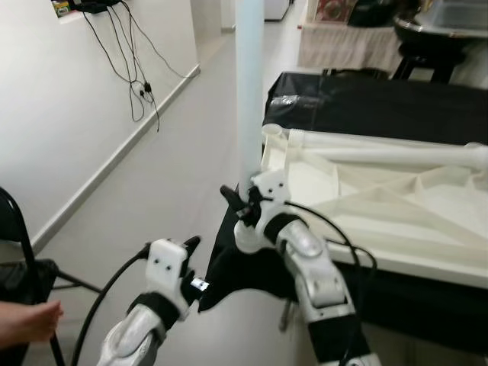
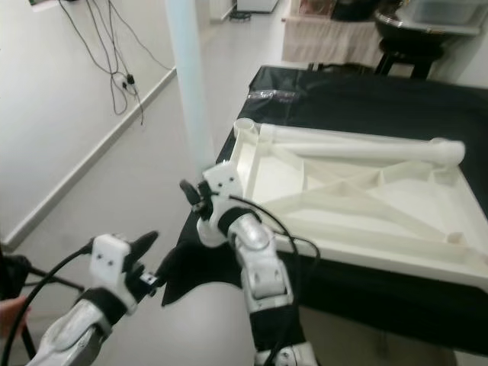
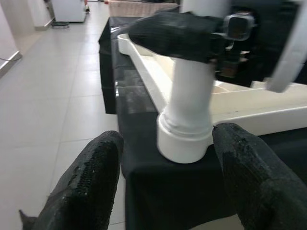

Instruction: Building children table

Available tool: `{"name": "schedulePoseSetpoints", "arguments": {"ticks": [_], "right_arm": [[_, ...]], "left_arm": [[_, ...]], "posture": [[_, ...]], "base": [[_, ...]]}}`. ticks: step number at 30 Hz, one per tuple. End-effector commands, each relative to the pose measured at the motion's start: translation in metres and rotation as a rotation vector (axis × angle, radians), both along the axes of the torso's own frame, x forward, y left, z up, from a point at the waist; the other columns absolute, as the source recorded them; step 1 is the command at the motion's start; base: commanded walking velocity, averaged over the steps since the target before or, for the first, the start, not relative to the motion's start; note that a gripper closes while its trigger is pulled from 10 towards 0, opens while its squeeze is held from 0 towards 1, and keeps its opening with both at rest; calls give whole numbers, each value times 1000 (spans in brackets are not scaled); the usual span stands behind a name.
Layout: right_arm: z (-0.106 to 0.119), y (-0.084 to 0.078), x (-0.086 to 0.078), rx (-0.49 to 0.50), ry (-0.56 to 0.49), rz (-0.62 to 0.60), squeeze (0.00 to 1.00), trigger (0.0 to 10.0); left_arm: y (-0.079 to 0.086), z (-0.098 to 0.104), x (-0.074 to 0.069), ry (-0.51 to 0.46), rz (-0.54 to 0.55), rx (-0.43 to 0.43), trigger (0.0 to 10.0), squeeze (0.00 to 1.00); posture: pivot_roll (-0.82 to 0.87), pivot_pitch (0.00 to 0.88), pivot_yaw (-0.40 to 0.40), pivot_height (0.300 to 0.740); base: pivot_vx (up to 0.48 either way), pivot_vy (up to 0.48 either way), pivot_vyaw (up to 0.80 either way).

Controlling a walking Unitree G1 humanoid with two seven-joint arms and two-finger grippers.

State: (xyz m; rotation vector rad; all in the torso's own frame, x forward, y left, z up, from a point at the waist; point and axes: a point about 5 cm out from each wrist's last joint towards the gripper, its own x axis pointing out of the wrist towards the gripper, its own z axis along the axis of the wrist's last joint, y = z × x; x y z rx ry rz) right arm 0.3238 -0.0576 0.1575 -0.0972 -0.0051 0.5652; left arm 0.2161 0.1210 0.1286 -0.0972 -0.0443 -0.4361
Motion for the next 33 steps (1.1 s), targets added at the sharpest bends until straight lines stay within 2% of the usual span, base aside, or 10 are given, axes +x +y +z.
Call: {"name": "schedulePoseSetpoints", "arguments": {"ticks": [1,2,5,6,12,15,16,25,27,33], "right_arm": [[-26,1,5,-33,116,-26,0,0],[-23,5,8,-25,106,-28,0,5176],[-22,6,8,-24,103,-19,145,10000],[-20,9,7,-16,105,6,1000,10000],[15,22,13,137,37,284,1000,10000],[27,26,13,135,12,406,690,10000],[30,29,12,125,3,479,0,10000],[27,35,17,5,7,793,0,10000],[29,32,26,20,38,798,0,0],[30,24,34,9,64,781,0,0]], "left_arm": [[2,-4,0,14,-4,12,10000,0],[2,-4,0,12,3,15,10000,0],[2,-3,0,10,7,17,10000,0],[2,-3,0,9,10,17,10000,0],[2,-4,2,9,7,15,10000,0],[2,-4,3,10,7,14,10000,0],[2,-4,3,9,7,15,10000,0],[2,-5,5,8,9,14,10000,0],[1,-5,5,9,9,13,10000,0],[0,-6,5,8,10,12,10000,0]], "posture": [[-7,99,34,740],[2,101,31,740],[2,101,31,740],[2,100,31,740],[-3,96,33,740],[-7,91,32,740],[-5,91,31,740],[-8,84,26,740],[-2,81,25,740],[1,81,20,740]], "base": [[0,0,0],[0,0,0],[0,0,0],[0,0,0],[0,0,0],[0,0,0],[0,0,0],[0,0,0],[0,0,0],[0,0,0]]}}
